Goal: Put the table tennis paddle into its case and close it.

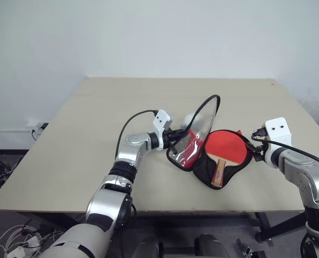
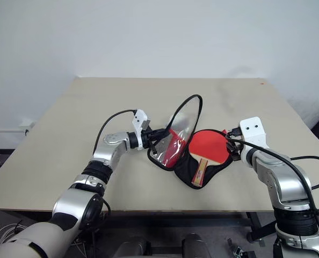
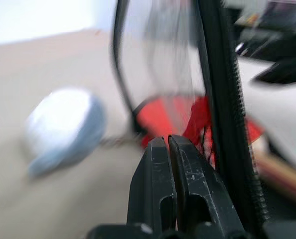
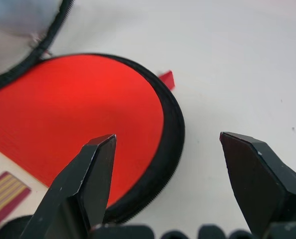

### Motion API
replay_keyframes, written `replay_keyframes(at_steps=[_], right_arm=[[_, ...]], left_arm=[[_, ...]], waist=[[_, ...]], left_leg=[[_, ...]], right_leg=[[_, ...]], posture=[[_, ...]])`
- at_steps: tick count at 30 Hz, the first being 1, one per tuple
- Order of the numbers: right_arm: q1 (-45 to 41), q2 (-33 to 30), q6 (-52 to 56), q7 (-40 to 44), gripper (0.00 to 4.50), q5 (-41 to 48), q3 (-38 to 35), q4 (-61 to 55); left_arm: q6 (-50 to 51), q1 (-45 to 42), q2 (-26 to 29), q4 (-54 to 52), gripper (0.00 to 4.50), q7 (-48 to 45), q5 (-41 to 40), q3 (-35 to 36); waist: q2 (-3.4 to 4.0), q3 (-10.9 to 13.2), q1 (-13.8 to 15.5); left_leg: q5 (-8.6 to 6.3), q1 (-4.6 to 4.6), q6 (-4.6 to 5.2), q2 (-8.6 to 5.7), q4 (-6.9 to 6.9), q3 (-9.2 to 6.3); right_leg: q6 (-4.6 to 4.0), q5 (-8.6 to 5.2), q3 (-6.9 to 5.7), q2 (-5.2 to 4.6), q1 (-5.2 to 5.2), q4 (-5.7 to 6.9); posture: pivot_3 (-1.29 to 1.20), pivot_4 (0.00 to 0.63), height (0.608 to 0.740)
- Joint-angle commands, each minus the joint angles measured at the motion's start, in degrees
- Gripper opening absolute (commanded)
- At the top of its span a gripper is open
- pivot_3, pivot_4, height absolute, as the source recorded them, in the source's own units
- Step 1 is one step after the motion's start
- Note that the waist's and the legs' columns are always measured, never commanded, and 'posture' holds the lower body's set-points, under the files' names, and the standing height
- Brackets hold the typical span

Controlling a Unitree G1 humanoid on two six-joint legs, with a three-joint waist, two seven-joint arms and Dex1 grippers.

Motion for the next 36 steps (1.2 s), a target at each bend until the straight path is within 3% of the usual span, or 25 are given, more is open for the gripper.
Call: replay_keyframes(at_steps=[1,14,30,36], right_arm=[[-2.18,0.1,-0.84,-1.12,3.6,-2.09,-2.51,0.53],[-5.04,1.97,-1.78,-4.54,3.6,-5.79,-6.69,5.49],[-5.36,3.03,-2.02,-4.87,3.6,-7.45,-7.84,6.42],[-5.29,4.73,-0.38,-3.22,3.6,-5.65,-9.17,5.81]], left_arm=[[6.21,0.73,-0.22,-8.11,0.0,-2.41,-3.85,0.1],[20.73,6.39,-0.83,-23.48,0.0,-6.87,-6.54,-7.88],[17.43,5.7,0.92,-20.98,0.0,-7.21,-1.67,-13.83],[11.6,6.15,1.29,-17.57,0.0,-3.53,1.81,-13.94]], waist=[[0.0,0.0,-0.03],[0.04,0.0,-0.18],[0.1,-0.01,-0.17],[0.12,-0.01,-0.16]], left_leg=[[0.0,0.0,0.0,0.0,0.0,0.0],[0.0,0.05,0.0,0.0,0.04,0.03],[0.0,0.06,0.0,0.0,0.07,0.04],[0.0,0.06,0.0,0.0,0.08,0.05]], right_leg=[[0.0,0.0,0.0,0.01,0.0,0.0],[-0.01,0.0,0.04,0.02,0.02,0.04],[-0.02,0.0,0.07,0.03,0.03,0.06],[-0.02,0.0,0.08,0.03,0.04,0.06]], posture=[[0.0,0.0,0.74],[0.0,0.0,0.74],[0.0,0.0,0.74],[0.0,0.0,0.74]])
